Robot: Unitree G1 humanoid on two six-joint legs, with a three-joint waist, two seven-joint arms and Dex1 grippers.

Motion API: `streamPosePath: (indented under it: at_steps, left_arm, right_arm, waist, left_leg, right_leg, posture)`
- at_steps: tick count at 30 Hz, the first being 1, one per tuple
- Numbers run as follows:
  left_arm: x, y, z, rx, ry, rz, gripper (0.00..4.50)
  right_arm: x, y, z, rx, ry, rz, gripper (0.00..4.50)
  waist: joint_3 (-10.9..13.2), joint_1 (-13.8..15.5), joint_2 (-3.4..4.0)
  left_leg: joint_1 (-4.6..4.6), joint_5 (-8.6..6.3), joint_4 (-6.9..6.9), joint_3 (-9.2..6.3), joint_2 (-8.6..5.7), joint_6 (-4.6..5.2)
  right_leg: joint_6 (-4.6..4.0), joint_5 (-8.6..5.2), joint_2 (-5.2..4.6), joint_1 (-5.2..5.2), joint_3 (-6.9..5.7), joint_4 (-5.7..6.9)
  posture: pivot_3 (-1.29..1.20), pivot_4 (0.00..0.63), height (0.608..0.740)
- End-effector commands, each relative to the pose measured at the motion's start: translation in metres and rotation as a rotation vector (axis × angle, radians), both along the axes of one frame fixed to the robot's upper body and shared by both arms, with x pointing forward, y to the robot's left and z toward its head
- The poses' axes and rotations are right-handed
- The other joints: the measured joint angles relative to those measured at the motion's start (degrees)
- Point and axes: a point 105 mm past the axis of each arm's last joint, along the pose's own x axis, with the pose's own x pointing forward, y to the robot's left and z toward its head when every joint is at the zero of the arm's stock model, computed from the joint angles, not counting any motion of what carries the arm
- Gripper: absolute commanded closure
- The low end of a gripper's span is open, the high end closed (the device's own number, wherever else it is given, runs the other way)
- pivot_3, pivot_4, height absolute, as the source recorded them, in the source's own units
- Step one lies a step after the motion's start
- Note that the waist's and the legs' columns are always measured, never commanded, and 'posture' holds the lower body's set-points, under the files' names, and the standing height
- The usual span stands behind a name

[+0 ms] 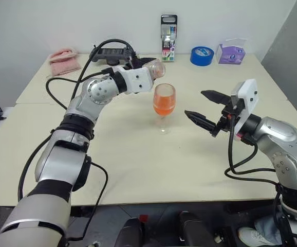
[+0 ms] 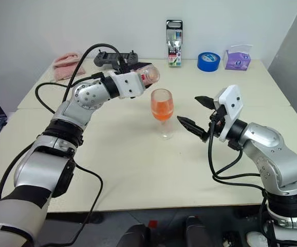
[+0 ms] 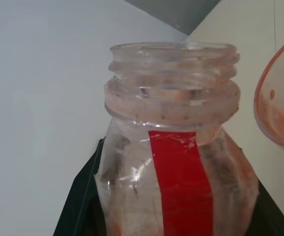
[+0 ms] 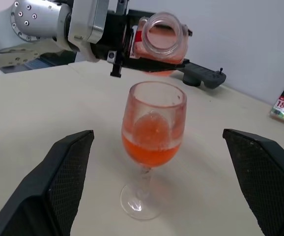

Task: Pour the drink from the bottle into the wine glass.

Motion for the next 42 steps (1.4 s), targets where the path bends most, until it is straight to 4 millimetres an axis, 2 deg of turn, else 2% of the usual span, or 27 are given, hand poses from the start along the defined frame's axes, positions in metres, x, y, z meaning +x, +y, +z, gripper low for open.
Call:
streamPosePath:
  at_steps: [1, 4, 6, 10, 13, 17, 20, 26, 34, 42]
  left_arm:
    - [-0.001, 0.024, 0.029, -0.294, 0.076, 0.031, 2.81]
    - [0.001, 0.046, 0.024, -0.479, 0.189, 0.096, 2.81]
    - [0.001, 0.075, 0.011, -0.639, 0.269, 0.197, 2.81]
    - [-0.006, 0.110, -0.010, -0.884, 0.365, 0.328, 2.81]
    - [-0.011, 0.127, -0.024, -1.022, 0.411, 0.390, 2.81]
    - [-0.018, 0.142, -0.041, -1.058, 0.400, 0.473, 2.81]
    - [-0.022, 0.147, -0.049, -1.090, 0.403, 0.504, 2.81]
    - [-0.027, 0.152, -0.064, -1.036, 0.392, 0.567, 2.81]
    - [-0.032, 0.159, -0.074, -1.056, 0.397, 0.604, 0.11]
    - [-0.035, 0.160, -0.077, -1.038, 0.414, 0.608, 0.02]
  right_arm:
    - [-0.006, 0.008, 0.028, 0.025, -0.057, 0.061, 0.00]
    - [-0.008, 0.015, 0.041, 0.025, -0.045, 0.101, 0.00]
    - [-0.017, 0.029, 0.051, -0.006, -0.018, 0.186, 0.00]
    - [-0.038, 0.054, 0.051, -0.106, 0.038, 0.358, 0.00]
    - [-0.042, 0.067, 0.050, -0.149, 0.029, 0.402, 0.00]
    - [-0.035, 0.081, 0.048, -0.157, 0.022, 0.405, 0.00]
    - [-0.034, 0.084, 0.043, -0.179, 0.020, 0.416, 0.00]
    - [-0.033, 0.086, 0.037, -0.200, 0.033, 0.433, 0.00]
    - [-0.029, 0.086, 0.032, -0.223, 0.032, 0.427, 0.00]
    - [-0.025, 0.085, 0.032, -0.225, 0.020, 0.412, 0.00]
  waist:
    - [0.00, -0.10, 0.00]
    - [0.00, -0.34, 0.01]
    - [-0.01, -0.57, 0.03]
    - [-0.02, -0.69, 0.02]
    - [-0.03, -0.40, 0.02]
    - [-0.05, 0.18, -0.02]
    - [-0.05, 0.39, -0.02]
    - [-0.05, 0.33, -0.02]
    - [-0.05, 0.30, -0.02]
    - [-0.05, 0.29, -0.02]
  left_leg:
    - [-0.01, 0.00, 0.01, -0.02, 0.01, 0.00]
    - [0.00, 0.00, 0.02, -0.02, 0.06, 0.00]
    - [0.02, 0.00, 0.02, -0.06, 0.07, 0.00]
    - [0.03, 0.00, 0.02, -0.16, 0.15, 0.00]
    - [-0.02, 0.00, 0.07, -0.20, 0.15, 0.00]
    - [-0.06, 0.00, 0.16, -0.20, 0.13, 0.00]
    - [-0.07, 0.00, 0.16, -0.19, 0.13, -0.01]
    - [-0.08, 0.00, 0.18, -0.17, 0.11, -0.01]
    - [-0.07, 0.00, 0.18, -0.16, 0.11, -0.01]
    - [-0.07, 0.00, 0.16, -0.15, 0.11, -0.01]
  right_leg:
    - [0.00, 0.00, 0.00, 0.00, -0.02, 0.00]
    - [0.00, 0.00, 0.02, -0.03, -0.01, 0.07]
    - [0.00, 0.00, 0.03, -0.03, -0.04, 0.10]
    - [0.00, 0.00, 0.02, -0.04, -0.11, 0.12]
    - [0.00, 0.00, 0.00, -0.04, -0.12, 0.12]
    - [-0.01, 0.00, -0.05, -0.04, -0.11, 0.11]
    - [-0.01, 0.00, -0.13, -0.03, -0.11, 0.09]
    - [-0.01, 0.00, -0.13, -0.03, -0.10, 0.08]
    - [-0.01, 0.00, -0.13, -0.03, -0.09, 0.06]
    - [-0.01, 0.00, -0.12, -0.03, -0.09, 0.05]
  posture:
    - [0.00, 0.150, 0.740]
    - [0.00, 0.150, 0.740]
    - [0.00, 0.150, 0.740]
    - [0.00, 0.150, 0.740]
    - [0.00, 0.150, 0.740]
    - [0.00, 0.150, 0.740]
    - [0.00, 0.150, 0.740]
    - [0.00, 0.150, 0.740]
    - [0.00, 0.150, 0.740]
    - [0.00, 0.150, 0.740]
